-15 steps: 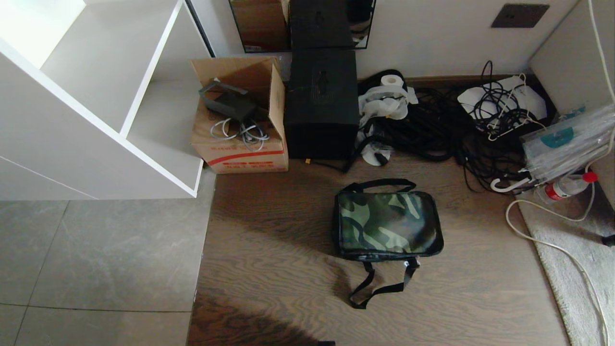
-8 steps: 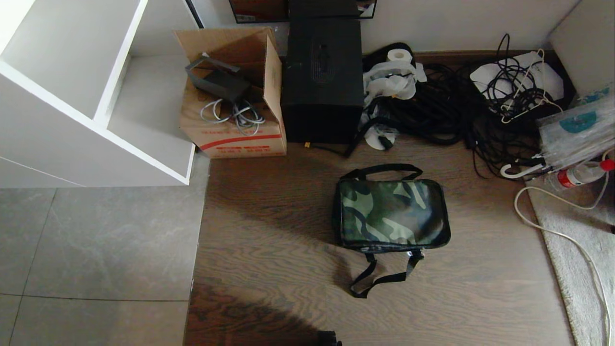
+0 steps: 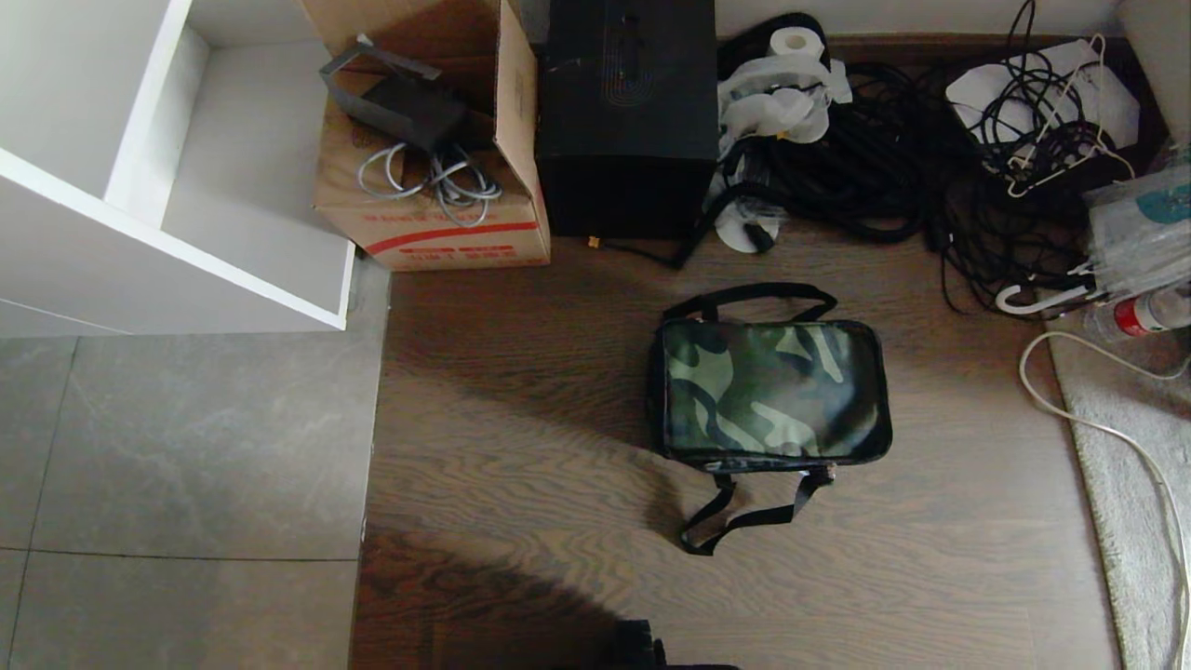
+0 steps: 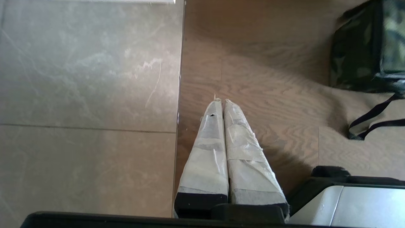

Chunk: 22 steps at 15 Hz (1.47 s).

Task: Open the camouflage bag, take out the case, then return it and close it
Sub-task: Open the top of the storage box

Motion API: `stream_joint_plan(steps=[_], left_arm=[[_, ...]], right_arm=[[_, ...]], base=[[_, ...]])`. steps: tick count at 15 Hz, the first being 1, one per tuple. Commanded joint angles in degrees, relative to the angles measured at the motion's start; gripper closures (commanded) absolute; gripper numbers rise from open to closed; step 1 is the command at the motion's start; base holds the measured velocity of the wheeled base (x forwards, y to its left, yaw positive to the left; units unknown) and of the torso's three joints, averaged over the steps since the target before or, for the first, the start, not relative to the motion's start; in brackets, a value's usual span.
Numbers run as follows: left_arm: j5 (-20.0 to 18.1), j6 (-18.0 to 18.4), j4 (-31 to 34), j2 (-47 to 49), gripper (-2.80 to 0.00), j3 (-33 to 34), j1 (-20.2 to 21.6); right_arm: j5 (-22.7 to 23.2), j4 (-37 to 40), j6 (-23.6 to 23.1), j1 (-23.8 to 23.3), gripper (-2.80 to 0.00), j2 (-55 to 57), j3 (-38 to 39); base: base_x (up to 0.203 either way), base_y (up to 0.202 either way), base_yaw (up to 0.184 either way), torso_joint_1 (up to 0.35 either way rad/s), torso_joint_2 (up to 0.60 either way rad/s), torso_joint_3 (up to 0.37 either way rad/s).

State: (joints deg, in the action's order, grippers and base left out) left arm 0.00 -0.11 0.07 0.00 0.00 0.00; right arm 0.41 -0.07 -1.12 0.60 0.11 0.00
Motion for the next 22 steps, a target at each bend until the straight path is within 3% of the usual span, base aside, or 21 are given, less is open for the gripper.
stream_joint_plan(steps=[1,8,22], left_arm=[[0.0,0.0,0.0,0.1,0.00,0.0,0.0],[0.0,0.1,0.0,0.0,0.00,0.0,0.0],[0.0,0.1,0.0,0.0,0.00,0.0,0.0]], right_arm=[[0.0,0.0,0.0,0.0,0.00,0.0,0.1],[0.1,0.0,0.0,0.0,0.00,0.0,0.1],[0.2,0.0,-1.1,0.0,0.00,0.0,0.1]], base=[[0.000,0.000,0.000,-0.002,0.00,-0.197],[0.000,0.000,0.000,0.001,0.00,-0.183],[0.000,0.000,0.000,0.000,0.00,-0.007]])
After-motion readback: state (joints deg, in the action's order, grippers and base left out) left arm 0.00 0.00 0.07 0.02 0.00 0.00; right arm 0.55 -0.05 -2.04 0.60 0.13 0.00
